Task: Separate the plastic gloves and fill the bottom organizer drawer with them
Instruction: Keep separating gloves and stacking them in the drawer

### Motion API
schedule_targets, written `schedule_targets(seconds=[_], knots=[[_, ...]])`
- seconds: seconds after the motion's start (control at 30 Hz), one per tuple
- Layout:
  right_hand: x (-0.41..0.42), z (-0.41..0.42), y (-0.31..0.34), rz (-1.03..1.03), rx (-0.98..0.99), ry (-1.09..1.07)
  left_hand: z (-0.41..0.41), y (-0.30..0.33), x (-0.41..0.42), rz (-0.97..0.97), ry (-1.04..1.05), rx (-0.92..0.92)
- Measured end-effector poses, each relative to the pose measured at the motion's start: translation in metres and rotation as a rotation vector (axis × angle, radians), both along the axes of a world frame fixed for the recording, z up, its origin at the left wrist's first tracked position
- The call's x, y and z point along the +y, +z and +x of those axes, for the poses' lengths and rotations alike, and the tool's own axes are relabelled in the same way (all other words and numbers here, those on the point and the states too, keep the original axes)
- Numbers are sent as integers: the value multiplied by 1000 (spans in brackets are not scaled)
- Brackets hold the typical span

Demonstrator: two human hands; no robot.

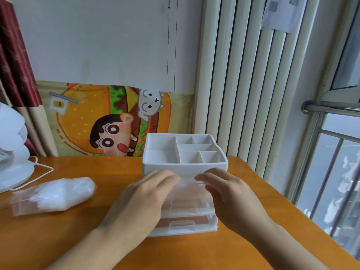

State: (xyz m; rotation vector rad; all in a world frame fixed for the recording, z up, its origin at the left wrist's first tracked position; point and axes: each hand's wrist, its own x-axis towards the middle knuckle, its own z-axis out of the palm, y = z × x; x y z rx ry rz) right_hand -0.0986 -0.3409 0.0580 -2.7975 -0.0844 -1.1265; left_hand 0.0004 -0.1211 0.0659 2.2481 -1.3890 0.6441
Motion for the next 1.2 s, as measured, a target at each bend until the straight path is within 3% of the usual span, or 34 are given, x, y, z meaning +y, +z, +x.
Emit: schedule_targets(seconds=[0.2, 0.37, 0.5, 0.63, 0.73, 0.87, 1.03, 1.2], knots=[[11, 11, 4, -129, 120, 31, -5, -5, -15, 16, 9, 9], [13, 18, 7, -138, 97, -12, -5, 3, -19, -60, 57, 64], [2, 11, -3, -20, -79, -11, 2, -5, -5, -134, 70, 61], [-7, 0, -16, 80, -274, -123, 15, -20, 9, -324, 67, -61], [-11, 3, -23, 418, -212, -222, 20, -26, 7, -474, 176, 139], [-12, 16, -22, 882, 0, -50, 27, -29, -6, -503, 249, 521], [-14, 29, -24, 896, -73, -138, 38, -31, -13, -548, 242, 566], [7, 16, -44, 769, -143, -407, 42, -38, -13, -530, 261, 602]])
